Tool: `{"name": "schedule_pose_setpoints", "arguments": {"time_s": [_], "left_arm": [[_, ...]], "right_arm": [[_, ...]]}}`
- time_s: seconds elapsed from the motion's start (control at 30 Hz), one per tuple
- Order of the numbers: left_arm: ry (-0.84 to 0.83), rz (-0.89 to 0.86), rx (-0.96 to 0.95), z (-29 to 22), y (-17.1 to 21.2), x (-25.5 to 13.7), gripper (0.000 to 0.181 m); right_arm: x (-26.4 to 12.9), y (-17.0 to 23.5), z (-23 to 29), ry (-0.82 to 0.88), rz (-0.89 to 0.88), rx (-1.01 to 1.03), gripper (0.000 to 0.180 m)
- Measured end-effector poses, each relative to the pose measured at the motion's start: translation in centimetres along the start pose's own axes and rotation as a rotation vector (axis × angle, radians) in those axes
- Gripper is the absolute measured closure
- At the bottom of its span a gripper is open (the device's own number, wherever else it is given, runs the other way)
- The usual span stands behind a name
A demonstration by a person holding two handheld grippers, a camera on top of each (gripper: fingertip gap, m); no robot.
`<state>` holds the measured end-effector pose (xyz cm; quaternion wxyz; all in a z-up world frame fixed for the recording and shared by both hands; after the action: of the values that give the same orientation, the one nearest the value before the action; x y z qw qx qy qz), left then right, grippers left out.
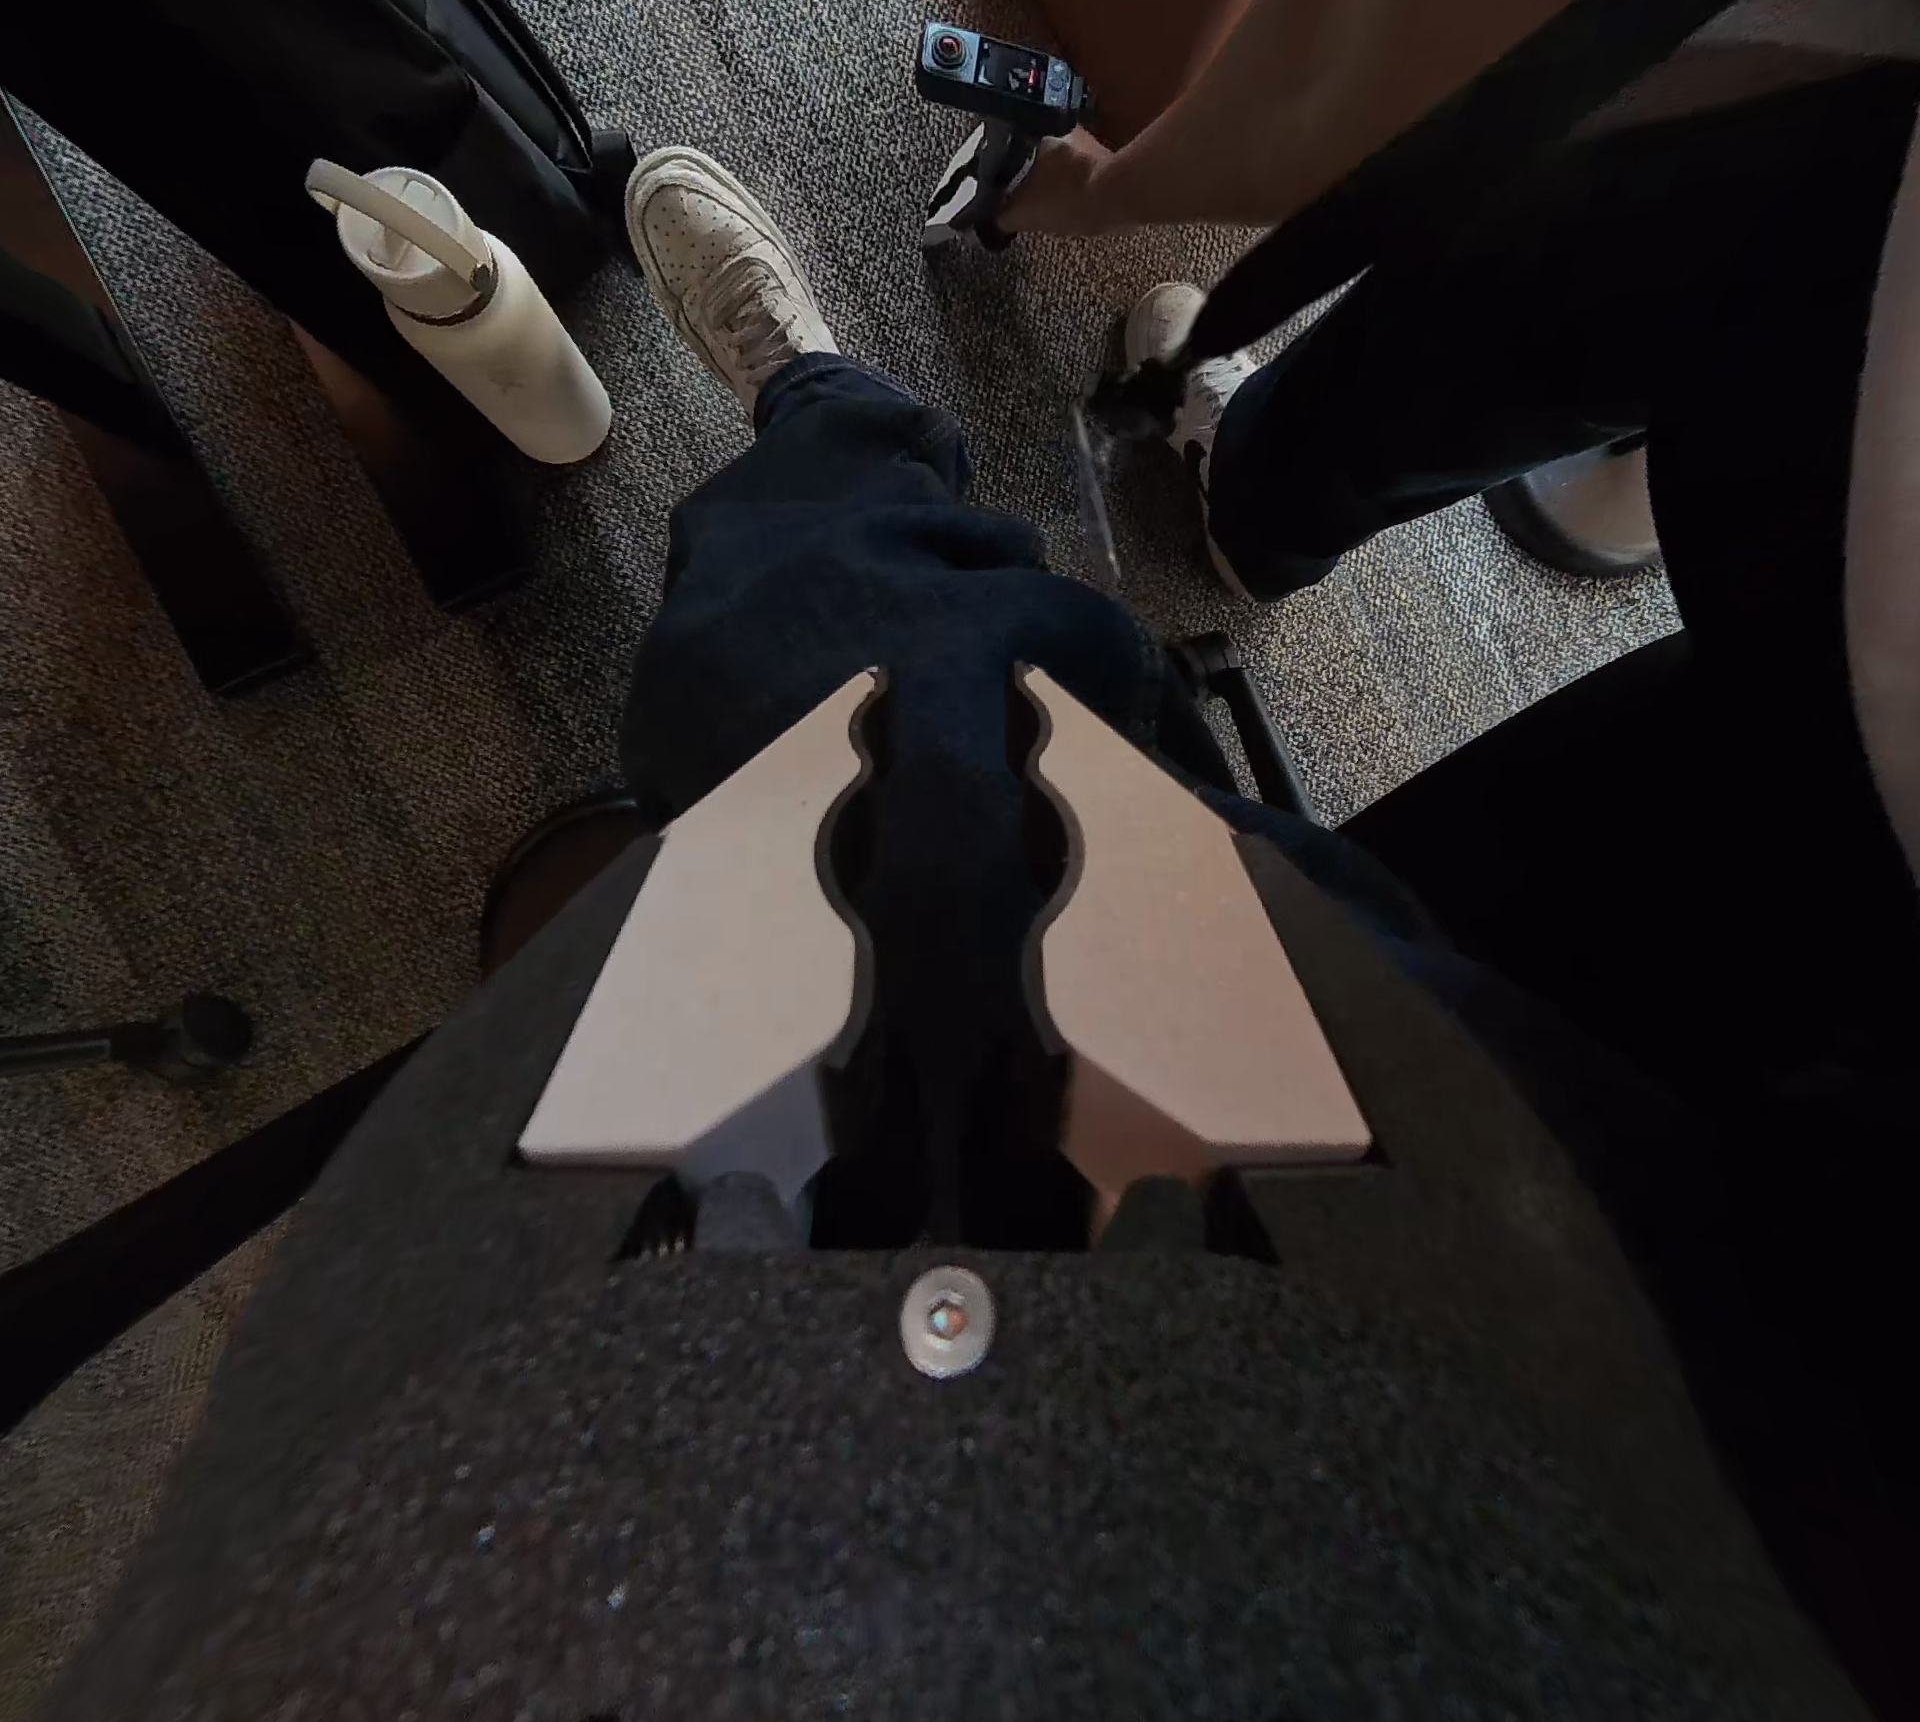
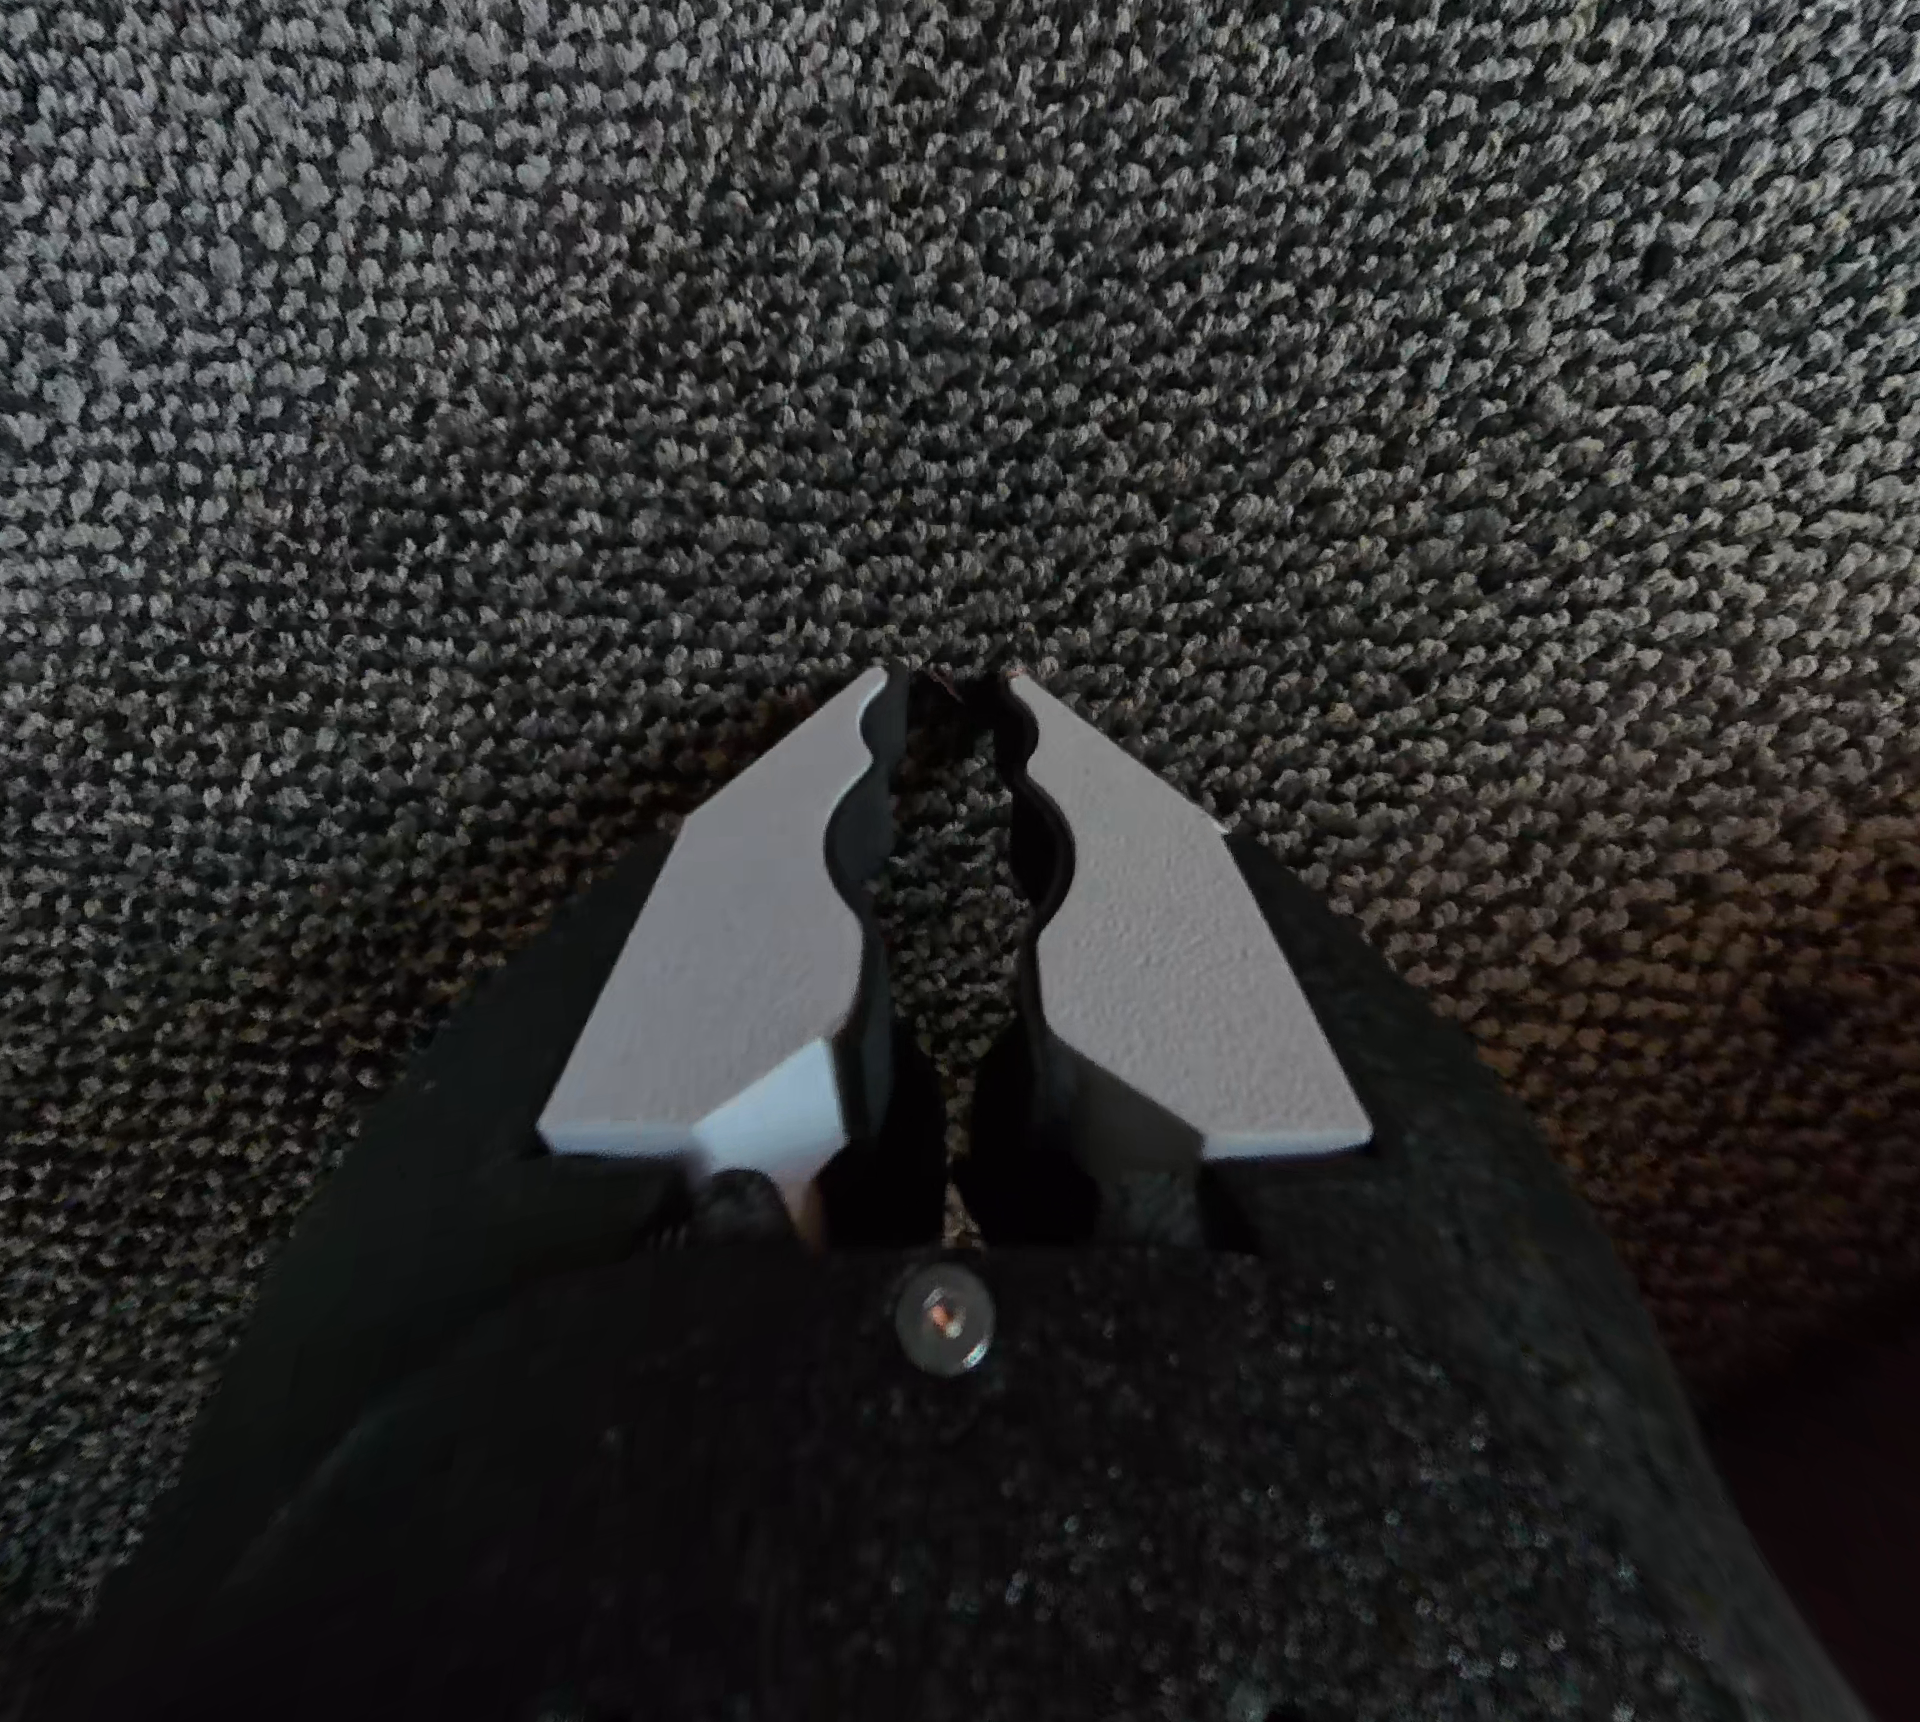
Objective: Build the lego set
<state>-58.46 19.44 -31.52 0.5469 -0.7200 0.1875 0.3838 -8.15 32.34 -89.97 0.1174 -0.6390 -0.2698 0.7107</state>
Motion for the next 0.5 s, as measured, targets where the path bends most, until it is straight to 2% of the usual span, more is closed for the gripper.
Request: {"name": "schedule_pose_setpoints", "arguments": {"time_s": [0.1, 0.23, 0.33, 0.4, 0.5], "left_arm": [[-0.006, 0.002, 0.012, -0.1, -0.1, 0.0, 0.160], [-0.001, 0.001, 0.018, -0.3, -0.3, 0.0, 0.160], [0.006, -0.008, 0.030, -0.6, -0.8, 0.0, 0.160], [0.014, -0.019, 0.027, -1.1, -1.7, 0.0, 0.161], [0.001, -0.051, -0.005, -1.6, -3.6, -0.2, 0.164]], "right_arm": [[-0.1, 0.2, -0.1, 0.009, 0.021, -0.005, 0.176], [-0.7, 0.6, 0.2, 0.031, 0.020, 0.001, 0.176], [-2.7, -0.5, 2.2, 0.010, -0.063, 0.026, 0.176], [-5.1, -1.8, 5.1, -0.072, -0.154, 0.135, 0.176], [-11.5, -5.5, 11.7, -0.430, -0.406, 0.592, 0.176]]}}
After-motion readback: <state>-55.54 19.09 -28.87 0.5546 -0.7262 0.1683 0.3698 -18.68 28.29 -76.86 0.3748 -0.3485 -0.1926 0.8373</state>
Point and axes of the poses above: each gripper's, where its closed fingertips meet, x out along the fingers, y out of its underside, z = x × y across the jaws, the point moved 4 cm from there along -x, back along the fingers, and after that the axes turned 5 degrees about -z, right-handed, at the moved point
